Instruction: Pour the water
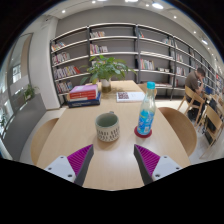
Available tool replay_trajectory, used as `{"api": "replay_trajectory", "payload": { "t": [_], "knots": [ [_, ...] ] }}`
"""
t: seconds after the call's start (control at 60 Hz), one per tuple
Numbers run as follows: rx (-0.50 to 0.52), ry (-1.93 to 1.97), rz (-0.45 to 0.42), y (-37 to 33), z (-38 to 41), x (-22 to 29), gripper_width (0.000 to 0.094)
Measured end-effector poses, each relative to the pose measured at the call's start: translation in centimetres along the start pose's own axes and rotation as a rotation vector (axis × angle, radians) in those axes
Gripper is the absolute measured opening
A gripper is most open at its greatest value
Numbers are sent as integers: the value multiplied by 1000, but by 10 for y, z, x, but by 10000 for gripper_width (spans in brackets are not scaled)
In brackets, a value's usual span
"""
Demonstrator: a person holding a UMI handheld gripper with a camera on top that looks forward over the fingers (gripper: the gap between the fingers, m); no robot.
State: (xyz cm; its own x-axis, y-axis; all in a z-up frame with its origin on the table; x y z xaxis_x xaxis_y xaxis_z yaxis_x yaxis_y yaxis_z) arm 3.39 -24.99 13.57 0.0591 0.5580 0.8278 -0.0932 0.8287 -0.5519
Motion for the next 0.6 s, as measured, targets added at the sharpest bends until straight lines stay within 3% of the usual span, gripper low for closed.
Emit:
{"api": "replay_trajectory", "payload": {
  "t": [0.3,0.6],
  "knots": [
    [3,-65,-88,-42,38,56,826],
    [-47,-69,-88,-61,37,69,829]
  ]
}}
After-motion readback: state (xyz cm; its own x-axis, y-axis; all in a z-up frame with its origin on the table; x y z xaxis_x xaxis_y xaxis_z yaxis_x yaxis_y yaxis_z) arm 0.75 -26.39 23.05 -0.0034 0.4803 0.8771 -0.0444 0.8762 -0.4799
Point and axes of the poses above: the point between the fingertips, and its own axes, seen from behind it with the camera up: z to the left, x up, y forward, the way the camera looks, the point moved 3 cm from there along -y, backward, against the way the camera looks, and after that the axes turned 4 degrees about x, right-handed, at the moved point
